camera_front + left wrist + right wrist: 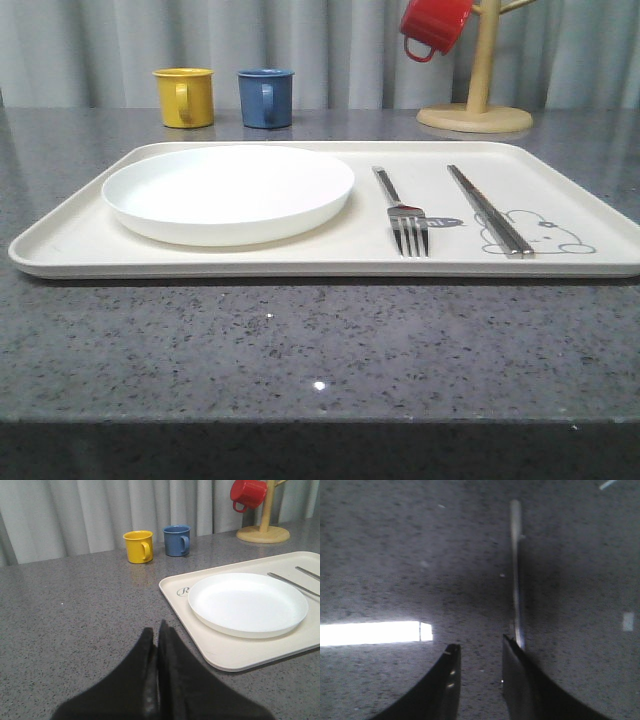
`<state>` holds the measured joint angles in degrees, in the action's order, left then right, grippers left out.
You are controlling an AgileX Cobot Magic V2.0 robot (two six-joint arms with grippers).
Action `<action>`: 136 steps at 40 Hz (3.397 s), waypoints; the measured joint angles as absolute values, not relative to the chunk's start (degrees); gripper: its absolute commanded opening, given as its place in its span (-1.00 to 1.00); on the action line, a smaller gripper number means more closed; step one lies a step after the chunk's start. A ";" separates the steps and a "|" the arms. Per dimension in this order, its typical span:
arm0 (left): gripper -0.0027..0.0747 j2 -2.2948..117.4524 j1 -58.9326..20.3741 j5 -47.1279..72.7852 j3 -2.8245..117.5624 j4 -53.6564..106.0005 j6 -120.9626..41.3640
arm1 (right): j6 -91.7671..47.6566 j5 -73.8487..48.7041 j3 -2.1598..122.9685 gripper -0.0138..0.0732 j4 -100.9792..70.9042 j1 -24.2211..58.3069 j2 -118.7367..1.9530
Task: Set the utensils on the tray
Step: 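Move the right gripper to the silver spoon and grasp it, then lower the spoon onto the tray beside the chopsticks and release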
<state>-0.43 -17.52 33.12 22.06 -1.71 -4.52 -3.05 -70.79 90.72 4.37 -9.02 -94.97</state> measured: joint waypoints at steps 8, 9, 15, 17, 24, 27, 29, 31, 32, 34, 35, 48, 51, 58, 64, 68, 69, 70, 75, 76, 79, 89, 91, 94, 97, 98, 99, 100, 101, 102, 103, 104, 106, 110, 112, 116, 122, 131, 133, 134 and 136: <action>-0.98 -0.43 -17.52 33.12 22.06 -1.71 -4.52 | -4.93 -70.96 90.72 0.11 3.71 -13.55 -98.66; -0.98 -0.43 -17.52 33.12 22.06 -1.71 -4.52 | -5.10 -70.96 90.72 0.11 3.61 -13.81 -99.12; -0.98 -0.43 -17.52 33.12 22.06 -1.71 -4.52 | -6.97 -70.96 90.59 0.11 3.04 -13.96 -102.08; -0.98 -0.43 -17.52 33.12 22.06 -1.71 -4.52 | -7.39 -70.96 90.59 0.11 2.81 -13.96 -103.05; -0.98 -0.43 -17.52 33.12 22.06 -1.71 -4.52 | -7.74 -70.85 90.59 0.10 2.58 -13.96 -105.95; -0.98 -0.43 -17.52 33.12 22.06 -1.71 -4.52 | -7.84 -70.59 90.59 0.10 2.58 -13.96 -107.18; -0.98 -0.43 -17.52 33.12 22.06 -1.71 -4.52 | -7.84 -70.57 90.59 0.10 2.58 -14.06 -107.81; -0.98 -0.43 -17.52 33.12 22.06 -1.71 -4.52 | -7.84 -70.47 90.59 0.09 2.58 -14.06 -108.22; -0.98 -0.43 -17.52 33.12 22.06 -1.71 -4.52 | -7.84 -70.47 90.59 0.09 2.58 -14.06 -108.22; -0.98 -0.43 -17.52 33.12 22.06 -1.71 -4.52 | -7.84 -70.47 90.59 0.03 2.58 -14.06 -108.22; -0.98 -0.43 -17.52 33.12 22.06 -1.71 -4.52 | -7.84 -70.47 90.59 -0.02 2.58 -14.06 -108.22; -0.98 -0.43 -17.52 33.12 22.06 -1.71 -4.52 | -7.84 -69.99 90.59 -0.75 2.96 -14.39 -108.22; -0.98 -0.43 -17.52 33.12 22.06 -1.71 -4.52 | -7.84 -70.00 90.59 -0.75 2.96 -14.39 -108.09; -0.98 -0.43 -17.52 33.12 22.06 -1.71 -4.52 | -4.37 -70.00 90.59 -0.75 2.61 -14.39 -105.13; -0.98 -0.43 -17.52 33.12 22.06 -1.71 -4.52 | 3.11 -70.23 91.04 -0.75 2.61 -12.53 -100.63; -0.98 -0.43 -17.52 33.12 22.06 -1.71 -4.52 | 5.64 -70.34 91.04 -0.75 2.61 -9.35 -97.84; -0.98 -0.43 -17.52 33.12 22.06 -1.71 -4.52 | 6.25 -70.45 91.04 -0.75 2.61 -8.14 -97.22; -0.98 -0.43 -17.52 33.12 22.06 -1.71 -4.52 | 6.67 -70.55 91.04 -0.75 2.61 -7.17 -96.80; -0.98 -0.43 -17.52 33.12 22.06 -1.71 -4.52 | 9.17 -70.64 91.04 -0.75 2.61 -0.18 -95.65; -0.98 -0.43 -17.52 33.12 22.06 -1.71 -4.52 | 9.84 -70.64 91.04 -0.75 2.61 1.13 -95.55; -0.98 -0.43 -17.52 33.12 22.06 -1.71 -4.52 | 11.96 -70.64 90.21 -0.75 2.49 6.02 -95.55; -0.98 -0.43 -17.52 33.12 22.06 -1.71 -4.52 | 18.00 -70.64 84.99 -0.75 1.15 14.18 -96.18; -0.98 -0.43 -17.52 33.12 22.06 -1.71 -4.52 | 18.40 -70.64 84.96 -0.75 0.57 14.26 -96.60; -0.98 -0.43 -17.52 33.12 22.06 -1.71 -4.52 | 18.60 -70.64 84.86 -0.75 0.00 14.26 -97.28; -0.98 -0.43 -17.52 33.12 22.06 -1.71 -4.52 | 18.82 -70.64 84.86 -0.75 -0.45 14.26 -97.92; -0.98 -0.43 -17.52 33.12 22.06 -1.71 -4.52 | 18.82 -70.64 84.86 -0.75 -0.58 14.26 -98.21; -0.98 -0.43 -17.52 33.12 22.06 -1.71 -4.52 | 18.82 -70.64 84.86 -0.75 -0.58 14.26 -98.59; -0.98 -0.43 -17.52 33.12 22.06 -1.71 -4.52 | 18.96 -70.64 84.86 -0.75 -0.71 14.26 -98.90; -0.98 -0.43 -17.52 33.12 22.06 -1.71 -4.52 | 18.95 -70.64 84.86 -0.75 -0.85 14.26 -99.34; -0.98 -0.43 -17.52 33.12 22.06 -1.71 -4.52 | 18.95 -70.64 84.86 -0.75 -0.83 14.26 -99.78; -0.98 -0.43 -17.52 33.12 22.06 -1.71 -4.52 | 18.95 -70.64 84.86 -0.75 -0.91 14.26 -100.17; -0.98 -0.43 -17.52 33.12 22.06 -1.71 -4.52 | 18.95 -70.64 84.86 -0.75 -1.02 14.26 -100.53; -0.98 -0.43 -17.52 33.12 22.06 -1.71 -4.52 | 18.95 -70.54 84.86 -0.74 -0.95 14.26 -101.40; -0.98 -0.43 -17.52 33.12 22.06 -1.71 -4.52 | 18.95 -70.31 84.86 -0.68 -1.04 14.26 -102.59; -0.98 -0.43 -17.52 33.12 22.06 -1.71 -4.52 | 18.95 -70.31 84.86 -0.60 -1.26 14.26 -102.66; -0.98 -0.43 -17.52 33.12 22.06 -1.71 -4.52 | 18.95 -70.18 84.86 -0.36 -1.48 14.26 -102.66; -0.98 -0.43 -17.52 33.12 22.06 -1.71 -4.52 | 19.07 -70.18 84.86 -0.12 -1.48 14.26 -102.66; -0.98 -0.43 -17.52 33.12 22.06 -1.71 -4.52 | 19.07 -70.18 85.46 -0.09 -1.48 14.26 -102.66; -0.98 -0.43 -17.52 33.12 22.06 -1.71 -4.52 | 19.07 -70.18 85.95 -0.09 -1.48 14.26 -101.80; -0.98 -0.43 -17.52 33.12 22.06 -1.71 -4.52 | 19.07 -70.18 86.37 -0.09 -1.48 14.26 -101.49; -0.98 -0.43 -17.52 33.12 22.06 -1.71 -4.52 | 18.96 -70.18 87.64 -0.10 -1.48 14.26 -99.85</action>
